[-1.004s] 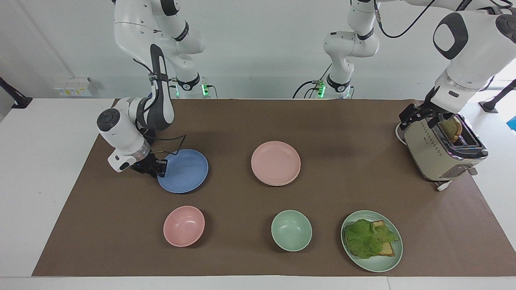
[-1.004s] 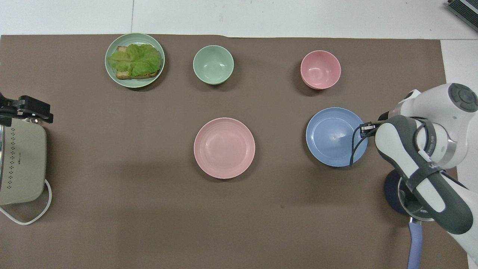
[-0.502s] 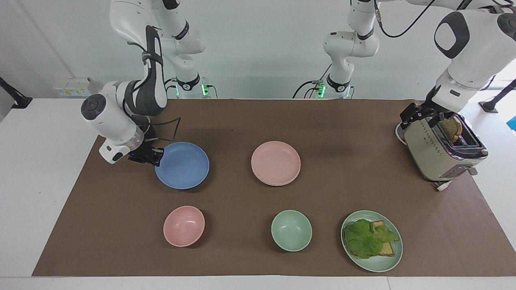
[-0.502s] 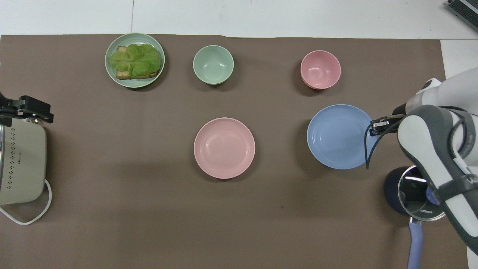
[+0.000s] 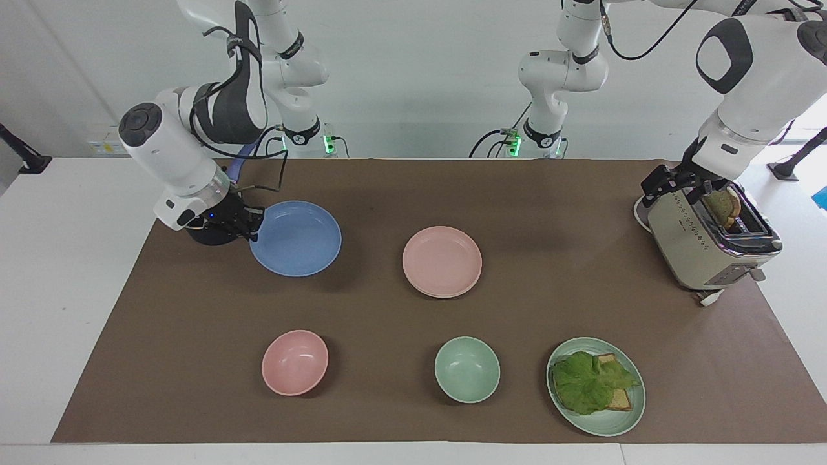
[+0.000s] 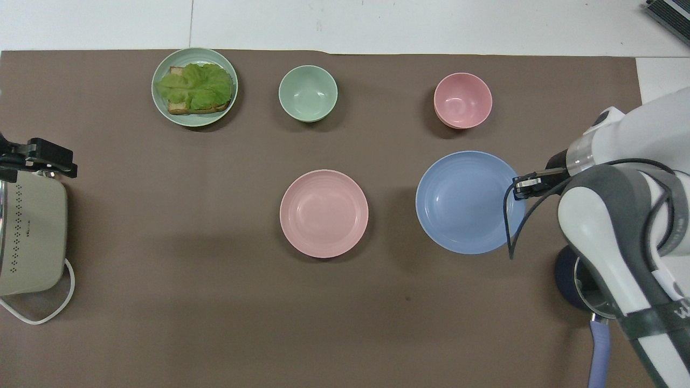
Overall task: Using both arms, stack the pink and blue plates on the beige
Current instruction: 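Slide the blue plate onto the pink plate with the right gripper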
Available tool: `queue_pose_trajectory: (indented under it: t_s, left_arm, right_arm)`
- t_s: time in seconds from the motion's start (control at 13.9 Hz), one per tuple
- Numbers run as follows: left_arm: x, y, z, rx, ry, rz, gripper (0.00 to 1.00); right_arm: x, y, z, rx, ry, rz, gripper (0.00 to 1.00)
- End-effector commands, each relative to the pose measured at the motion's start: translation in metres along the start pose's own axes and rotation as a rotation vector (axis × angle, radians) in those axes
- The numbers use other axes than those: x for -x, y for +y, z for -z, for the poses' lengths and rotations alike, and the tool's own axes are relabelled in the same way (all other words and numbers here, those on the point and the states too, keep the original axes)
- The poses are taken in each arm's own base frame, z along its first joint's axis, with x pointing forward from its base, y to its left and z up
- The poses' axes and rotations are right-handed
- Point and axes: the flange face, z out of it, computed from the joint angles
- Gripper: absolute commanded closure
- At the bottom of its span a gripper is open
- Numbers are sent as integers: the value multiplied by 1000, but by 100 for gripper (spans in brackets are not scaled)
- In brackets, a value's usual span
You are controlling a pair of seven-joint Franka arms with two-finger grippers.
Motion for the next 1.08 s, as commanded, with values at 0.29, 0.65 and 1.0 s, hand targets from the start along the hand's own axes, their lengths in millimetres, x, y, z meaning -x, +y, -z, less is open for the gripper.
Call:
queue_pose_trajectory:
  t_s: [0.29, 0.65, 1.0]
  left_arm:
    - [4, -3, 6, -8, 2, -5, 0]
    - [4, -6, 6, -6, 2, 1, 0]
    - [5, -40, 7, -2, 5, 59, 0]
  right_arm:
    - [0, -120, -9, -30, 74, -124, 100]
    - [12, -216, -44, -62, 105, -212, 100]
    - [12, -248, -84, -97, 76, -220, 100]
